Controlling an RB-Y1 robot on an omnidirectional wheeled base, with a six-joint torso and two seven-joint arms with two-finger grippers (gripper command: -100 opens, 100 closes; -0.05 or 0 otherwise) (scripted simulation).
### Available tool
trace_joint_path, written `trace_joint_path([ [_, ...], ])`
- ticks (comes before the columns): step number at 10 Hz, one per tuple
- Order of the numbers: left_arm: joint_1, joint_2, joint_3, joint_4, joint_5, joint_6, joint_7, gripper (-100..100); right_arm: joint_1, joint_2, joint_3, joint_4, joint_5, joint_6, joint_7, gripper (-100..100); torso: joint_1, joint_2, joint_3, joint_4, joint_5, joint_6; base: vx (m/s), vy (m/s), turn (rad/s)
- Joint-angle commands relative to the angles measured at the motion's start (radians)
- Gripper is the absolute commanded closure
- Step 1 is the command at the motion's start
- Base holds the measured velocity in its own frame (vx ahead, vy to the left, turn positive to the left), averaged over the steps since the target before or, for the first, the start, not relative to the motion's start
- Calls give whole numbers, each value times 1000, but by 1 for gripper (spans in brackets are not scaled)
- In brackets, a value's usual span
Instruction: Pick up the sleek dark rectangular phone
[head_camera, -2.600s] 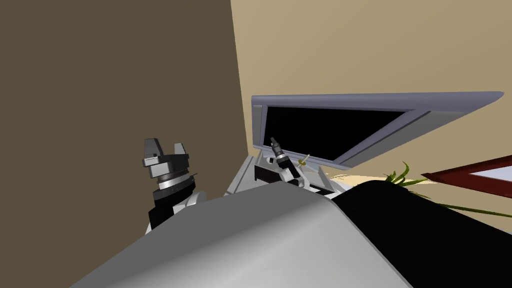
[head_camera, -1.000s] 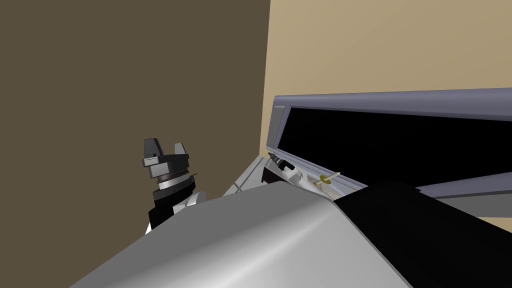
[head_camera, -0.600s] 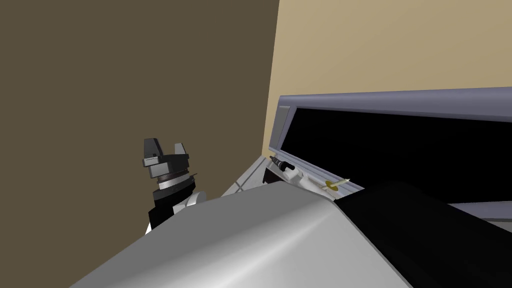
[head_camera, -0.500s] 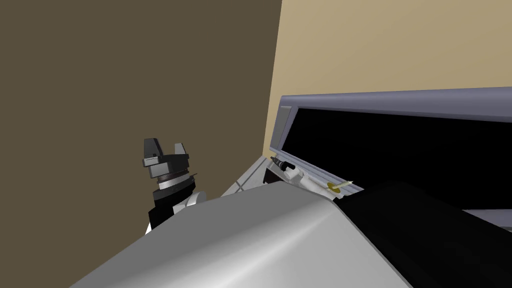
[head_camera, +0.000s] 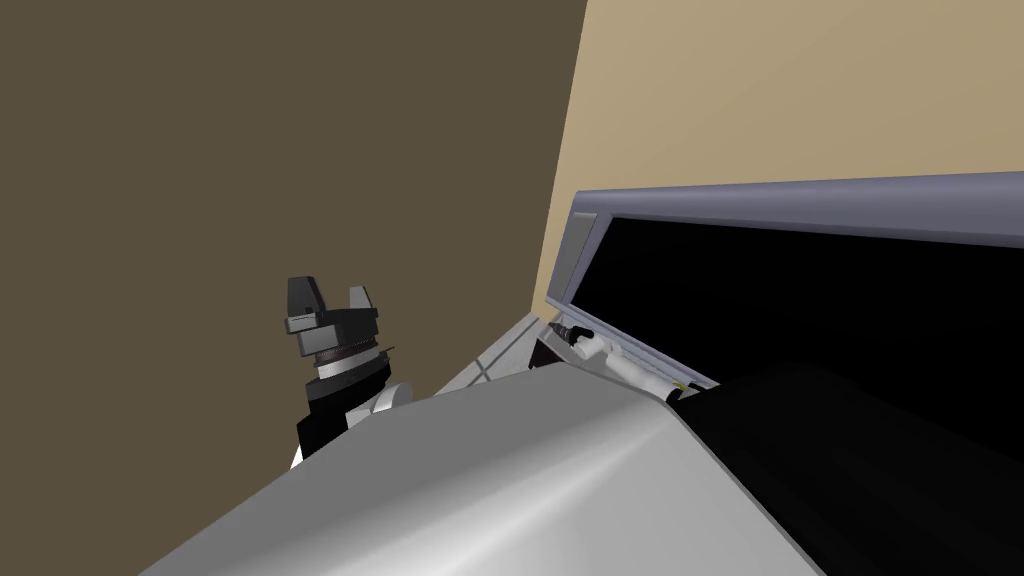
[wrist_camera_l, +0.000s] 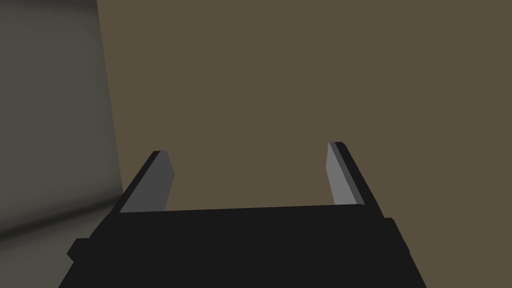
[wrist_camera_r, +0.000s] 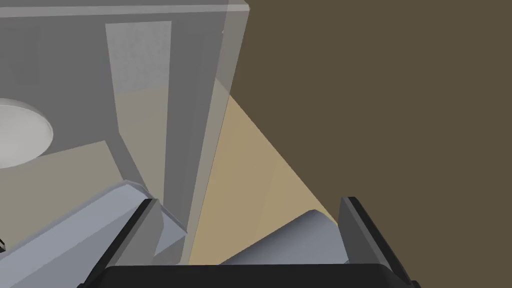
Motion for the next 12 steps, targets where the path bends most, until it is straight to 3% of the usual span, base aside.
trace_joint_path([
  [1, 0, 0, 0, 0, 0, 0, 0, 0, -8, -34, 28, 50, -50, 47, 14, -100, 0, 0, 0, 0, 0, 0, -10, -49, 306],
  [2, 0, 0, 0, 0, 0, 0, 0, 0, -8, -34, 28, 72, -51, 47, 14, -100, -1, 0, 0, 0, 0, 0, -9, -46, 123],
  [3, 0, 0, 0, 0, 0, 0, 0, 0, -15, -54, 48, 118, -87, 74, 22, -100, -1, 0, 0, 0, 0, 1, -7, -41, 169],
  [4, 0, 0, 0, 0, 0, 0, 0, 0, -15, -54, 48, 118, -87, 74, 22, -100, -1, 0, 0, 0, 0, 0, -6, -35, 100],
  [6, 0, 0, 0, 0, 0, 0, 0, 0, -27, -89, 87, 189, -155, 123, 36, -100, 0, 0, 0, 0, 0, 0, -16, -46, 221],
  [8, 0, 0, 0, 0, 0, 0, 0, 0, -27, -89, 87, 207, -155, 123, 36, -100, -1, 1, 1, 0, 0, 1, -9, -34, 44],
  [10, 0, 0, 0, 0, 0, 0, 0, 0, -36, -116, 124, 287, -219, 165, 48, -100, 1, 0, 0, 0, 0, 0, -9, -33, 196],
  [11, 0, 0, 0, 0, 0, 0, 0, 0, -36, -116, 124, 287, -219, 165, 48, -100, -1, 0, 0, 0, 0, 0, -10, -47, 110],
  [12, 0, 0, 0, 0, 0, 0, 0, 0, -40, -126, 140, 324, -249, 184, 52, -100, -1, 0, 0, 0, 0, 1, -7, -42, 154],
])
